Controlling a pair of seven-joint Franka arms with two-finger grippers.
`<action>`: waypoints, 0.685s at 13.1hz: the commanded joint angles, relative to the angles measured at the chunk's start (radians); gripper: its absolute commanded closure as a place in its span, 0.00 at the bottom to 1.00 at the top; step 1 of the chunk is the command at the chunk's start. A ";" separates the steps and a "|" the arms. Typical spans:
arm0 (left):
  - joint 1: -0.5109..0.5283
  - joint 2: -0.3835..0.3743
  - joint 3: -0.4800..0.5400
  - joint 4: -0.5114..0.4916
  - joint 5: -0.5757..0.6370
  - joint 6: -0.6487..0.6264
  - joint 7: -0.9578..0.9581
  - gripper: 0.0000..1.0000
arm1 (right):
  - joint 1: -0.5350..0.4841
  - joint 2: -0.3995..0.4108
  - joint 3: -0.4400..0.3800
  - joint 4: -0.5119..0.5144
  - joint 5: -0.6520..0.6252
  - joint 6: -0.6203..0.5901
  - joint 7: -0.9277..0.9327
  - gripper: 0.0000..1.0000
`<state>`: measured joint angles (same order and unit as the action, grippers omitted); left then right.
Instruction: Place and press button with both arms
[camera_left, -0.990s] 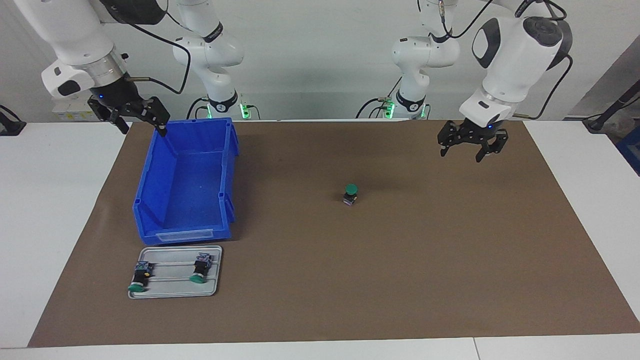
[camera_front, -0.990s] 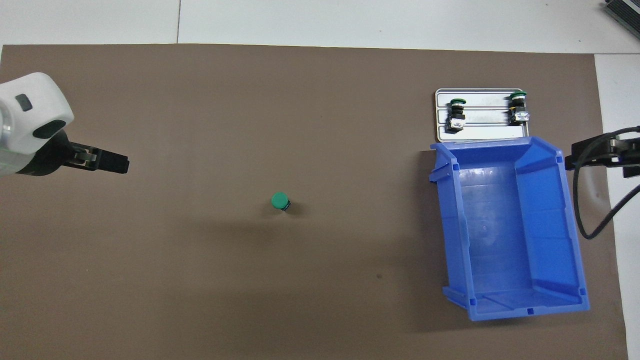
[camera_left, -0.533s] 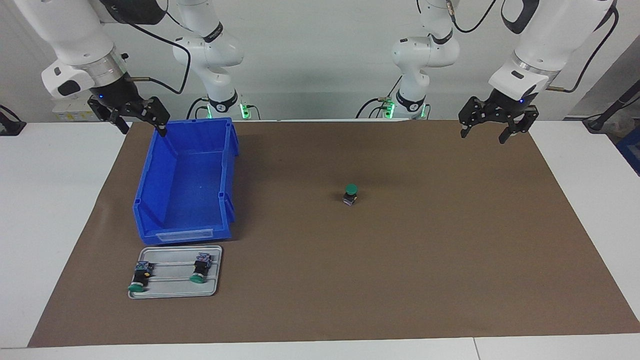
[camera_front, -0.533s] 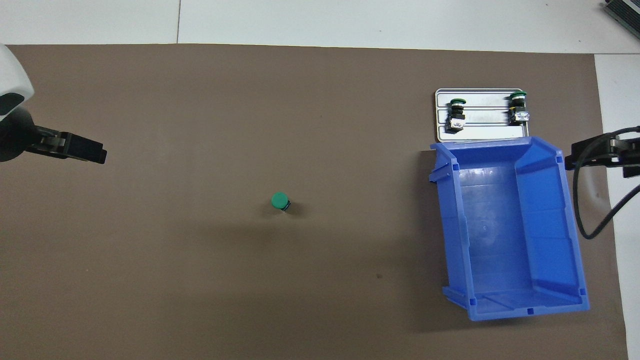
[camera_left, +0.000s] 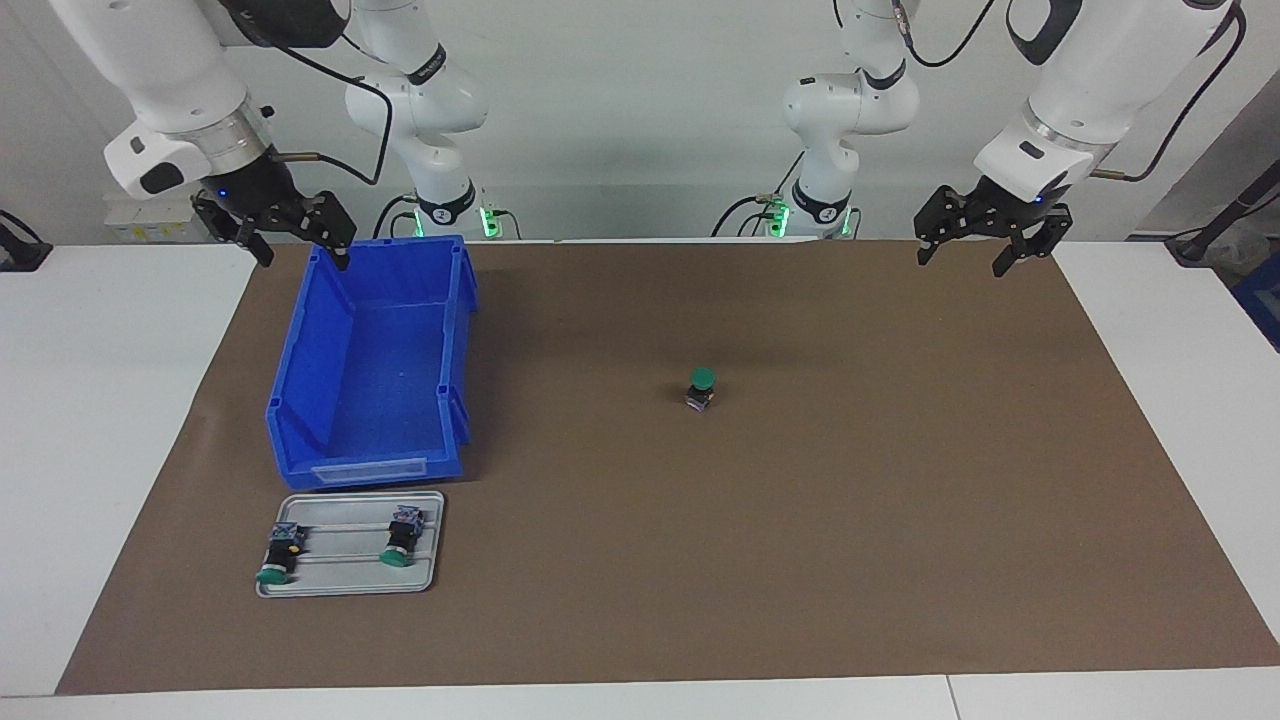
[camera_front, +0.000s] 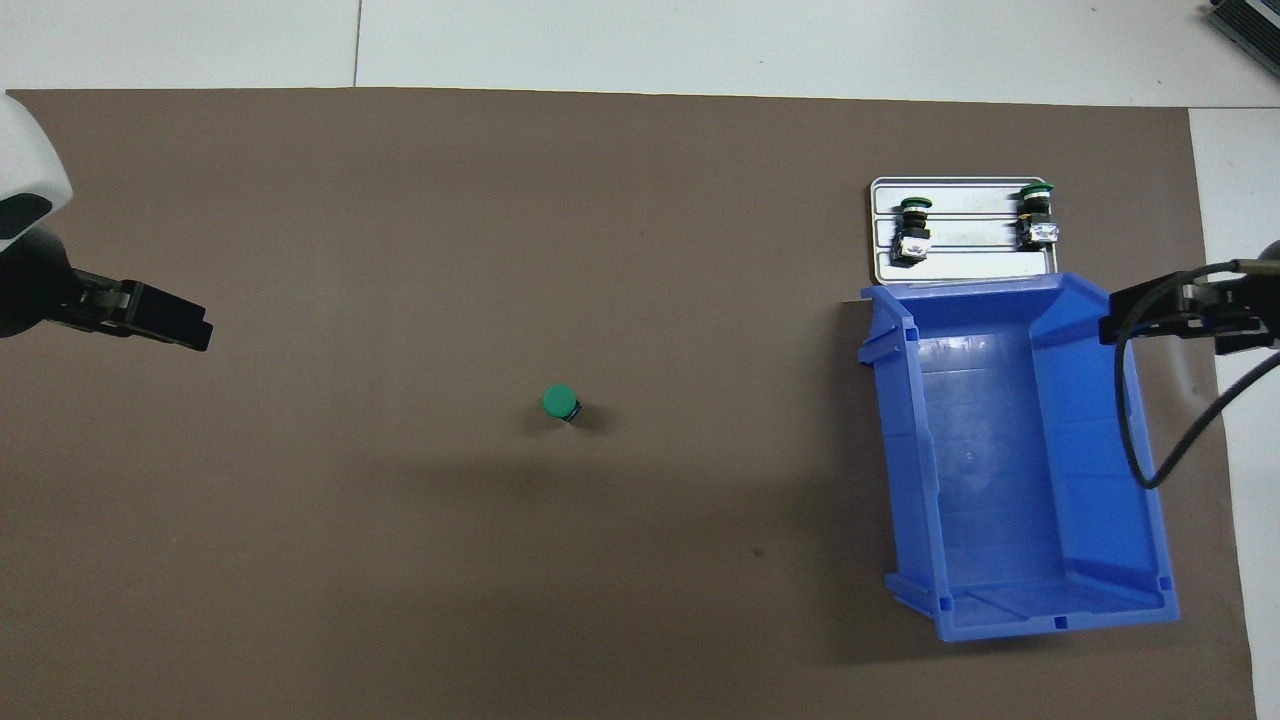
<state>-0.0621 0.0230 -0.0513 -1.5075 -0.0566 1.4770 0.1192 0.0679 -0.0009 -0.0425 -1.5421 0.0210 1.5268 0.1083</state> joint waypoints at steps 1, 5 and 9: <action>0.008 -0.064 -0.008 -0.085 0.020 -0.001 -0.004 0.00 | 0.099 -0.007 0.001 -0.026 -0.003 0.074 0.127 0.01; 0.007 -0.060 -0.008 -0.080 0.037 0.020 -0.004 0.00 | 0.304 0.021 0.001 -0.015 -0.007 0.192 0.292 0.04; 0.008 -0.060 -0.010 -0.080 0.046 0.038 -0.012 0.00 | 0.519 0.204 0.001 0.072 -0.090 0.225 0.604 0.06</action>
<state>-0.0621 -0.0124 -0.0523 -1.5574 -0.0297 1.4820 0.1184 0.5106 0.0878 -0.0353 -1.5351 -0.0261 1.7258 0.5849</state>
